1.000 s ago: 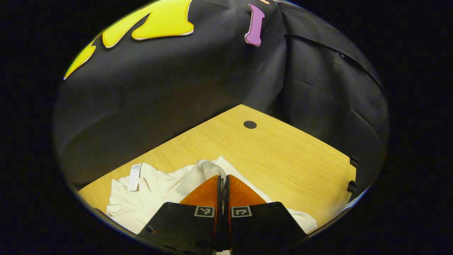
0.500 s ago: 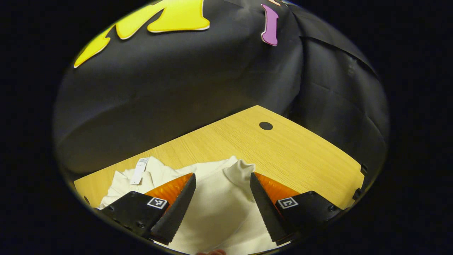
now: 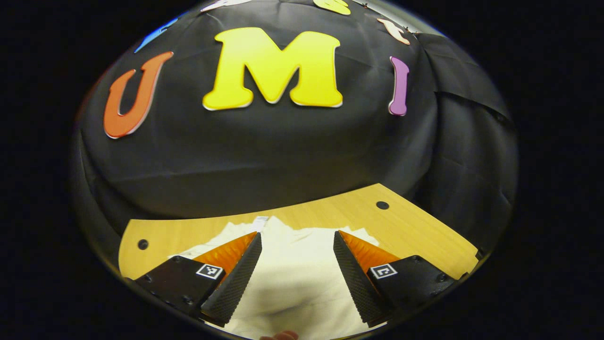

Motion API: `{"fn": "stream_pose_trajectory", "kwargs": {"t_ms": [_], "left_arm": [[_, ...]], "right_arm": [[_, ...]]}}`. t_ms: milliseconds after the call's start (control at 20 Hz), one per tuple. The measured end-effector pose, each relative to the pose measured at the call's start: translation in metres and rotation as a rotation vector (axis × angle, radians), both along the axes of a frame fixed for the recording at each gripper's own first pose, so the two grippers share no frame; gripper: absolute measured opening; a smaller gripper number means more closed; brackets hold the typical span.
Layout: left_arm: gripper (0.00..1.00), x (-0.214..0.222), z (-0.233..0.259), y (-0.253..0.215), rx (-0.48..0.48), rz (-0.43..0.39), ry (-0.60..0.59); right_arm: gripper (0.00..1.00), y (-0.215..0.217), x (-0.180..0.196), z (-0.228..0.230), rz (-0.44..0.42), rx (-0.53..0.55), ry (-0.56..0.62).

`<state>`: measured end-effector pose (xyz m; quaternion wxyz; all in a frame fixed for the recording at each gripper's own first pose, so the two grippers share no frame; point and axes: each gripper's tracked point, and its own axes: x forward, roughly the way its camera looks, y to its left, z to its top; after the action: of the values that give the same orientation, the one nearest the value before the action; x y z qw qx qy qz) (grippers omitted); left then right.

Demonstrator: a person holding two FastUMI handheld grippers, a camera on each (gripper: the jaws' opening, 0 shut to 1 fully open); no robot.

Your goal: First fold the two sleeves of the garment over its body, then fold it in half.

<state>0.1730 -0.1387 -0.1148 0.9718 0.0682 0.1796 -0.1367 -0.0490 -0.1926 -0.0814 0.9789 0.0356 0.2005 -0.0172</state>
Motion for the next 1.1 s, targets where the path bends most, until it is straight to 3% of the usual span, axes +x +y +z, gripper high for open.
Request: {"fn": "stream_pose_trajectory", "kwargs": {"t_ms": [300, 500, 850, 1100], "left_arm": [[0.96, -0.082, 0.046, 0.089, 0.035, 0.21, -0.136], [0.96, -0.124, 0.052, 0.12, 0.011, 0.279, -0.152], [0.96, -0.159, 0.03, 0.15, -0.012, 0.271, -0.085], [0.96, -0.179, -0.025, 0.169, -0.045, 0.206, 0.101]], "right_arm": [[0.96, 0.047, 0.023, 0.001, 0.099, -0.019, -0.016], [0.96, 0.078, 0.031, -0.001, 0.15, -0.015, -0.021], [0.96, 0.101, 0.031, -0.015, 0.179, -0.023, 0.02], [0.96, 0.082, 0.021, -0.048, 0.189, -0.054, 0.13]]}}
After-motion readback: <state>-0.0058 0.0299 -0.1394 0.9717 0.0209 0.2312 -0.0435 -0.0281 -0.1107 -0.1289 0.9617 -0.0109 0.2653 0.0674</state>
